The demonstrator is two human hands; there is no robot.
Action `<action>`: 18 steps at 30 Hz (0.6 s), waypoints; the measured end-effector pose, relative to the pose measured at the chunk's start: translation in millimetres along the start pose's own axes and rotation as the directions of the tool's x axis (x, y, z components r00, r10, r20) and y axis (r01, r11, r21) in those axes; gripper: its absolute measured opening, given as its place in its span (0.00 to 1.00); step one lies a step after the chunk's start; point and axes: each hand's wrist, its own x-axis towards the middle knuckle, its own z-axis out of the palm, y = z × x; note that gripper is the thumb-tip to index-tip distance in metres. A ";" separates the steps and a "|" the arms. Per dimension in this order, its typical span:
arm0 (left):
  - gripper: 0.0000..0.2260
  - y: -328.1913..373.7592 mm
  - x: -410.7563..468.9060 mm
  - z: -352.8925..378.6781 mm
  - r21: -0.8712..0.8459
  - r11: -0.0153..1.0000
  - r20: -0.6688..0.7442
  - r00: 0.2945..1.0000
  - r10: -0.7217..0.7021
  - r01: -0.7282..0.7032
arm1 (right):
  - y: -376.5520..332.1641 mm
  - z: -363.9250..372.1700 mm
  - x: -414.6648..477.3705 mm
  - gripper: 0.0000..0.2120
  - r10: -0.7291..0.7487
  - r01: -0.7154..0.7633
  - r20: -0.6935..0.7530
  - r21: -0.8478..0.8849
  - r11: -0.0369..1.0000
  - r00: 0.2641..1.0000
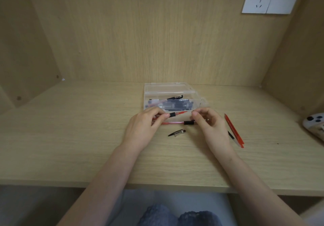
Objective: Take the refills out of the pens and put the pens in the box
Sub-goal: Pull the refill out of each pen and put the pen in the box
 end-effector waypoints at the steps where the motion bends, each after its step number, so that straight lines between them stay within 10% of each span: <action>1: 0.07 -0.1 0.0 0.0 -0.009 1.000 -0.015 1.000 0.005 -0.006 | -0.8 -0.9 0.6 0.02 0.012 -0.011 -0.027 0.048 0.999 1.000; 4: 0.07 0.3 -0.1 0.4 -0.046 0.999 -0.063 0.998 0.003 -0.006 | -0.1 -1.5 0.9 0.04 0.019 -0.017 -0.042 0.029 0.999 0.999; 8: 0.07 1.3 0.2 0.9 -0.105 0.994 -0.085 0.996 -0.003 -0.006 | 8.4 6.3 -4.3 0.02 -0.154 0.211 0.150 -0.520 0.828 0.977; 18: 0.06 -0.2 0.4 2.9 -0.074 0.997 -0.008 0.999 0.033 -0.034 | 13.8 8.6 -0.3 0.09 -0.098 0.233 0.241 -0.633 0.739 0.965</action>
